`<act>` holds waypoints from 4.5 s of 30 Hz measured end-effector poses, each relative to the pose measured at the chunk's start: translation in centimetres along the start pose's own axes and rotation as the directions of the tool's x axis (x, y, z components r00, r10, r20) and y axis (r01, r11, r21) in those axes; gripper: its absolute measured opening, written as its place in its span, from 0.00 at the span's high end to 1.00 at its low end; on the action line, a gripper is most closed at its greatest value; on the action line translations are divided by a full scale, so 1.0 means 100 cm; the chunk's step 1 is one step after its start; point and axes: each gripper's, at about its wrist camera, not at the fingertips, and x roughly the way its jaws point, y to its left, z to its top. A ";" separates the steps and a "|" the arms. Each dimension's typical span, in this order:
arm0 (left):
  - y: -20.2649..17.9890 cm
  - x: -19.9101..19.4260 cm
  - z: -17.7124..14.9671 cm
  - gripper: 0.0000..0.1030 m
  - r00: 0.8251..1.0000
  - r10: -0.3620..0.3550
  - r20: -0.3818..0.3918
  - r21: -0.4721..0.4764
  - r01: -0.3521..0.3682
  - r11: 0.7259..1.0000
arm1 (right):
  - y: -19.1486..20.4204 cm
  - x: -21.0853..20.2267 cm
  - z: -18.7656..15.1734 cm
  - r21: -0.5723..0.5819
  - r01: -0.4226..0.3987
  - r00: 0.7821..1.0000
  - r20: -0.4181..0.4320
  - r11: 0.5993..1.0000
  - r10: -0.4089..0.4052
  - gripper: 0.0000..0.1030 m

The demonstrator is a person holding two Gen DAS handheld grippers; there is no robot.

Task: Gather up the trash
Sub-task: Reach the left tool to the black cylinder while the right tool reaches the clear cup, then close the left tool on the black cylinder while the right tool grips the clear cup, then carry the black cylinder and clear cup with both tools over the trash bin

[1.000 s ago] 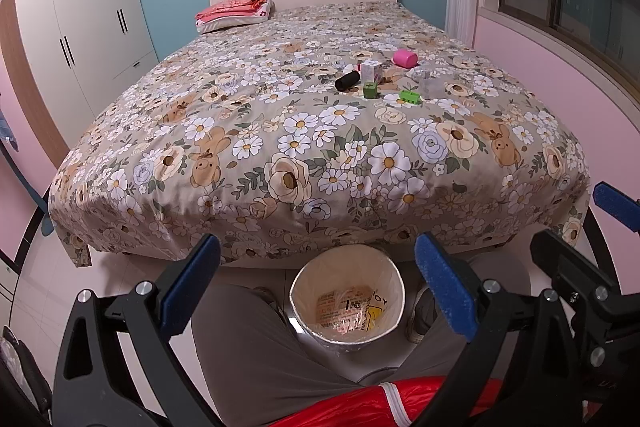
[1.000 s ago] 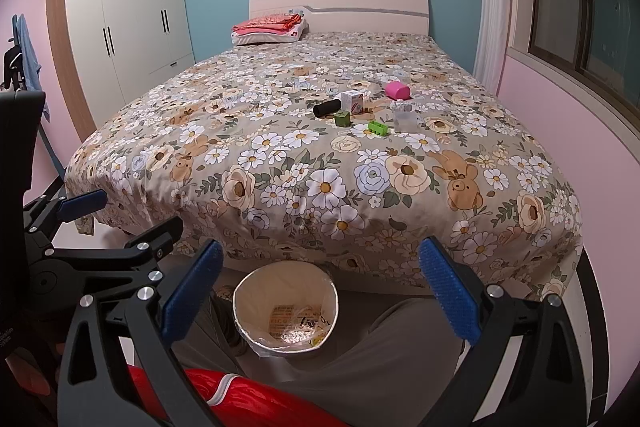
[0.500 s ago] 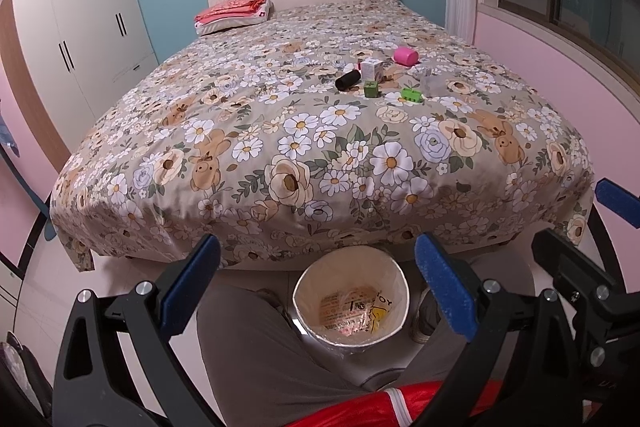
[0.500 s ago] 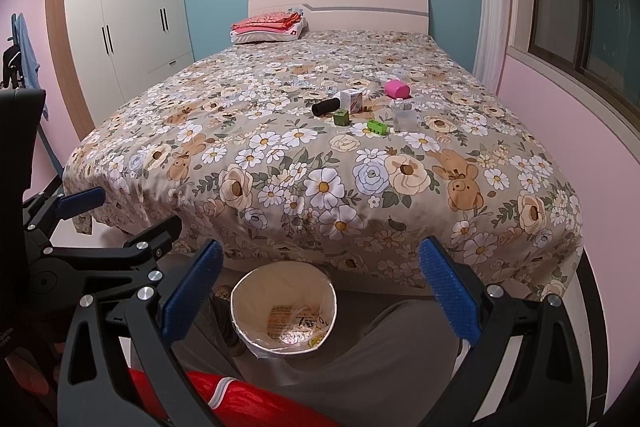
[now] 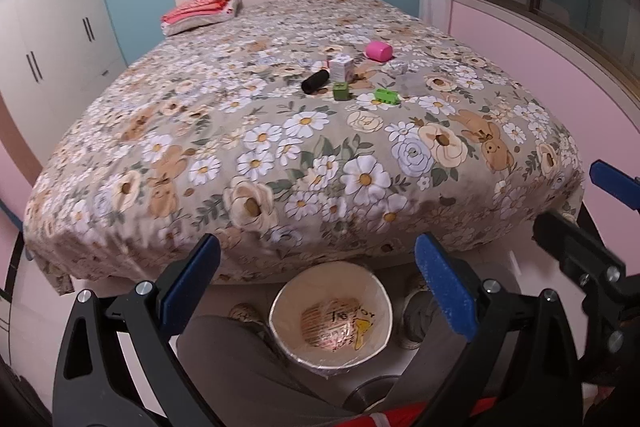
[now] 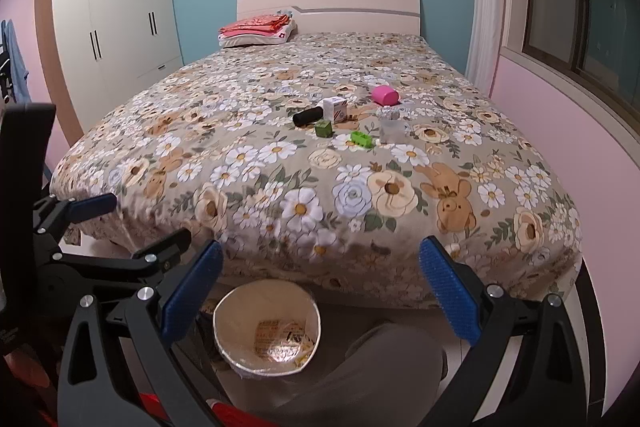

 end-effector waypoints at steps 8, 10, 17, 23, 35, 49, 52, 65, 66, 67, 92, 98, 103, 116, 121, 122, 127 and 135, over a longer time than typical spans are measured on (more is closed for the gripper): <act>0.009 0.054 0.049 0.07 0.999 -0.012 -0.044 -0.024 0.011 1.000 | -0.037 0.045 0.038 0.062 0.055 0.998 -0.014 0.997 -0.054 0.03; 0.014 0.069 0.064 0.07 0.999 -0.010 -0.050 -0.034 0.008 0.999 | -0.046 0.057 0.049 0.076 0.069 0.998 -0.019 0.995 -0.068 0.03; 0.032 0.113 0.111 0.07 0.997 -0.024 -0.072 -0.055 0.020 0.998 | -0.065 0.094 0.080 0.097 0.098 0.995 -0.031 0.990 -0.096 0.03; 0.045 0.149 0.146 0.07 0.997 -0.016 -0.073 -0.059 0.012 0.998 | -0.073 0.130 0.102 0.100 0.120 0.992 -0.054 0.988 -0.116 0.03; 0.067 0.244 0.213 0.07 0.987 -0.141 -0.079 -0.074 0.135 0.988 | -0.096 0.224 0.135 0.119 0.167 0.979 -0.138 0.979 -0.150 0.03; 0.057 0.388 0.264 0.07 0.977 -0.133 -0.165 0.048 0.142 0.989 | -0.141 0.348 0.159 0.115 0.239 0.943 -0.264 0.964 -0.203 0.03; 0.055 0.415 0.270 0.07 0.966 -0.169 -0.194 0.045 0.181 0.983 | -0.143 0.372 0.158 0.097 0.248 0.933 -0.291 0.964 -0.211 0.03; 0.035 0.480 0.279 0.16 0.946 -0.186 -0.265 0.104 0.220 0.970 | -0.156 0.435 0.148 0.132 0.225 0.913 -0.374 0.965 -0.161 0.04; 0.035 0.484 0.279 0.19 0.945 -0.186 -0.270 0.104 0.221 0.970 | -0.156 0.437 0.147 0.137 0.222 0.912 -0.379 0.965 -0.156 0.07; 0.035 0.486 0.278 0.23 0.943 -0.192 -0.271 0.098 0.225 0.969 | -0.156 0.438 0.146 0.140 0.223 0.911 -0.382 0.965 -0.156 0.10; 0.039 0.375 0.292 0.67 0.971 -0.139 -0.197 0.056 0.152 0.987 | -0.151 0.344 0.176 0.166 0.170 0.962 -0.240 0.971 -0.128 0.45; 0.042 0.313 0.294 0.67 0.983 -0.128 -0.134 0.053 0.136 0.989 | -0.143 0.296 0.188 0.152 0.161 0.975 -0.178 0.975 -0.134 0.45; 0.047 0.261 0.290 0.67 0.991 -0.107 -0.085 0.032 0.110 0.993 | -0.134 0.254 0.191 0.146 0.144 0.984 -0.123 0.979 -0.127 0.45; 0.059 0.111 0.246 0.67 0.997 -0.051 0.053 -0.019 0.052 0.998 | -0.103 0.142 0.176 0.088 0.055 0.999 -0.001 0.995 -0.055 0.45; 0.063 0.067 0.218 0.67 0.996 -0.029 0.086 -0.045 0.033 0.998 | -0.087 0.103 0.163 0.051 -0.006 0.999 0.039 0.999 0.004 0.45; 0.064 0.058 0.210 0.67 0.996 -0.026 0.090 -0.043 0.030 0.999 | -0.084 0.098 0.161 0.044 -0.015 0.999 0.042 0.999 0.013 0.45; 0.069 0.027 0.169 0.67 0.994 -0.005 0.108 -0.069 0.012 0.998 | -0.067 0.073 0.141 -0.004 -0.062 0.997 0.048 0.998 0.062 0.45; 0.065 0.029 0.100 0.67 0.999 -0.016 0.032 -0.058 0.018 0.998 | -0.041 0.067 0.099 -0.063 -0.124 0.992 -0.021 0.990 0.123 0.45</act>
